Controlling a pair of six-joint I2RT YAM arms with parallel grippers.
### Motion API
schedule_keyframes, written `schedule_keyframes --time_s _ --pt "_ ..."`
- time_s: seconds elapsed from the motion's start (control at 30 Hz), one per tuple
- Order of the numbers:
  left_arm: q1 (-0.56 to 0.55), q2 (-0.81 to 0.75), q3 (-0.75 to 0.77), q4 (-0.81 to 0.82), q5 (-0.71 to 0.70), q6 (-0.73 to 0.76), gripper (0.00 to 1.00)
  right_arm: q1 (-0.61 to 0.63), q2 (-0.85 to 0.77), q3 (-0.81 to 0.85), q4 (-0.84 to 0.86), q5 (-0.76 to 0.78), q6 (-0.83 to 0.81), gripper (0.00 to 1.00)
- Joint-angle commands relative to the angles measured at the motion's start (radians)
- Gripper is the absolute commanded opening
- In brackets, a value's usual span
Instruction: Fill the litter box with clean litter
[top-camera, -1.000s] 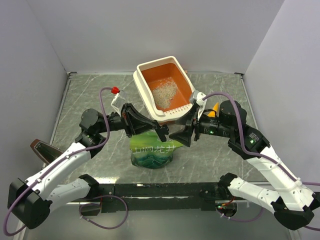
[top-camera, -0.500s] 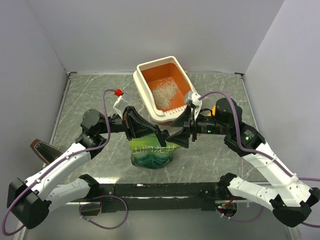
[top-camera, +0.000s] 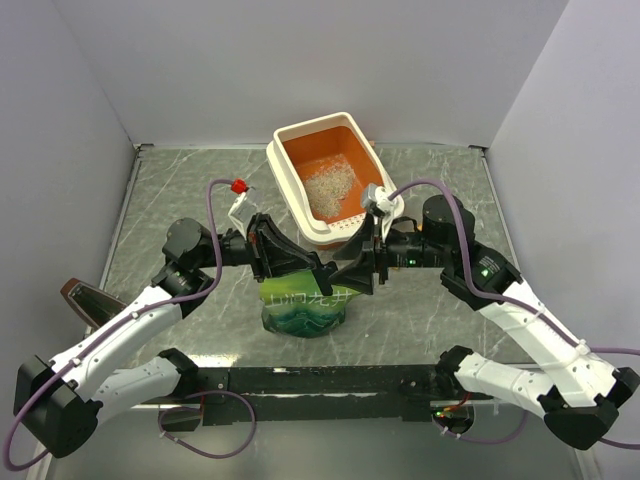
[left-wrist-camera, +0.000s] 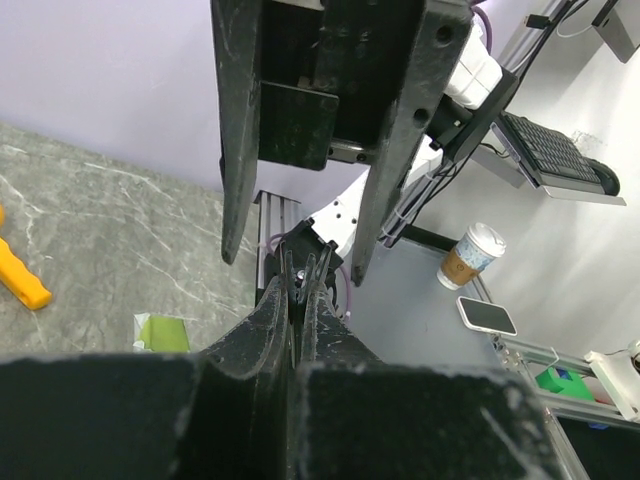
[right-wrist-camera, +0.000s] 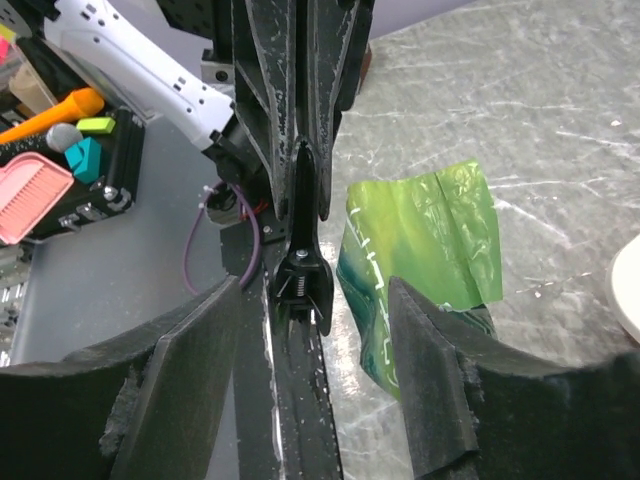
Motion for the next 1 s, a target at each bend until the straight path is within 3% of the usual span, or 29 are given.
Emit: schedule_keyframes --time_s 0.0,0.03,0.1,0.13,0.17,0.2,0.37,0.6,0.8,0.97 --pt "-0.004 -0.005 0.039 0.043 0.007 0.010 0.01 0.016 0.007 -0.013 0.050 -0.025 -0.002 0.58" --pt "-0.004 -0.006 0.041 0.042 0.004 0.010 0.02 0.020 0.011 -0.013 0.048 -0.022 -0.006 0.45" --pt "-0.004 -0.008 0.045 0.031 -0.007 0.014 0.06 0.023 0.014 -0.013 0.039 0.002 -0.009 0.00" --pt "-0.004 -0.011 0.045 0.025 -0.009 0.019 0.11 0.023 0.008 -0.014 0.042 0.022 -0.006 0.00" --pt "-0.004 -0.015 0.048 0.016 -0.010 0.024 0.28 0.025 -0.005 -0.022 0.054 0.036 -0.006 0.00" --pt "-0.003 -0.023 0.048 0.001 -0.016 0.039 0.39 0.027 -0.018 -0.029 0.064 0.051 -0.005 0.00" --pt "-0.004 -0.089 0.100 -0.330 -0.117 0.235 0.61 0.027 -0.054 0.007 0.007 0.122 -0.035 0.00" --pt "-0.004 -0.164 0.162 -0.734 -0.367 0.497 0.62 0.027 -0.045 0.107 -0.136 0.157 -0.143 0.00" --pt "-0.010 -0.155 0.124 -0.875 -0.476 0.632 0.59 0.027 -0.046 0.153 -0.240 0.288 -0.193 0.00" --pt "-0.104 -0.132 0.088 -0.932 -0.591 0.711 0.57 0.028 -0.052 0.133 -0.286 0.312 -0.189 0.00"
